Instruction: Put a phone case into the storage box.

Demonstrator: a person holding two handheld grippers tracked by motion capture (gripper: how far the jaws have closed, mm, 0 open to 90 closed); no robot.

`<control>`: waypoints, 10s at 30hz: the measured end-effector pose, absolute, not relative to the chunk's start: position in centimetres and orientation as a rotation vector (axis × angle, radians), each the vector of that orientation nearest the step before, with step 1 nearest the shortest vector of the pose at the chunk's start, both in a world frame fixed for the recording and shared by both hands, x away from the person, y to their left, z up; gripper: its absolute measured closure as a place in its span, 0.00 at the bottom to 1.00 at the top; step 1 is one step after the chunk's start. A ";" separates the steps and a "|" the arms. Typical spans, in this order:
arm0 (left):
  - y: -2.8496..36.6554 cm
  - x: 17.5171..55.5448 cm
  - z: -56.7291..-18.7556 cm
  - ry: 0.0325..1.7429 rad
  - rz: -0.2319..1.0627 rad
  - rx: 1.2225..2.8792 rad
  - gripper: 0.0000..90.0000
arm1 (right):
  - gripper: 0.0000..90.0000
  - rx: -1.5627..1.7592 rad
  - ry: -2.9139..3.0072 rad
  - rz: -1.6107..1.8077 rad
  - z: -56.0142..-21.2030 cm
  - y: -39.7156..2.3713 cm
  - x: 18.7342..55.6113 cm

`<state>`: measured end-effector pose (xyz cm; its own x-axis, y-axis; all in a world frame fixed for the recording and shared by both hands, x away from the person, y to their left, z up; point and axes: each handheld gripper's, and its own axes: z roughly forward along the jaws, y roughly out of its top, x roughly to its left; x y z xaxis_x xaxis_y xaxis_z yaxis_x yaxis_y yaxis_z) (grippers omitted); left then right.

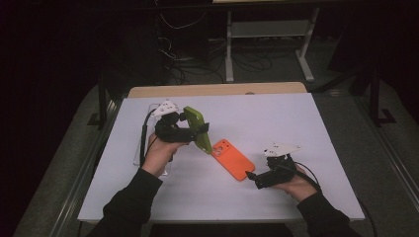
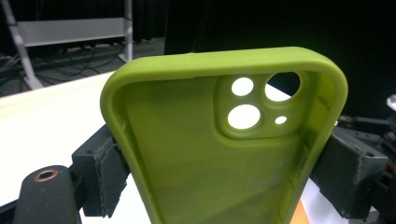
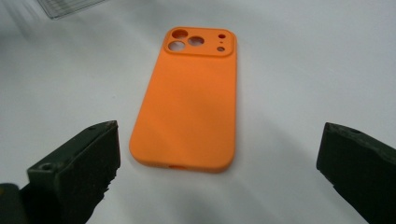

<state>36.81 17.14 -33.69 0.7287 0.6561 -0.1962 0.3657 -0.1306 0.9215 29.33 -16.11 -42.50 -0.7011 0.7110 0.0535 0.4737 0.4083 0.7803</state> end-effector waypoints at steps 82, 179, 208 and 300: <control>23.6 50.4 -34.2 1.352 0.879 1.725 0.16 | 0.00 1.090 2.273 1.197 -42.7 -20.2 27.4; 17.1 31.9 -37.7 0.646 0.304 2.043 0.00 | 0.00 1.116 2.281 1.190 -42.2 -20.1 28.1; 16.1 31.1 -39.7 0.590 0.252 2.068 0.00 | 0.00 1.142 2.358 1.187 -39.2 -17.6 30.3; 16.0 31.2 -40.0 0.590 0.232 2.083 0.00 | 0.00 1.168 2.557 0.789 -42.5 -7.7 35.3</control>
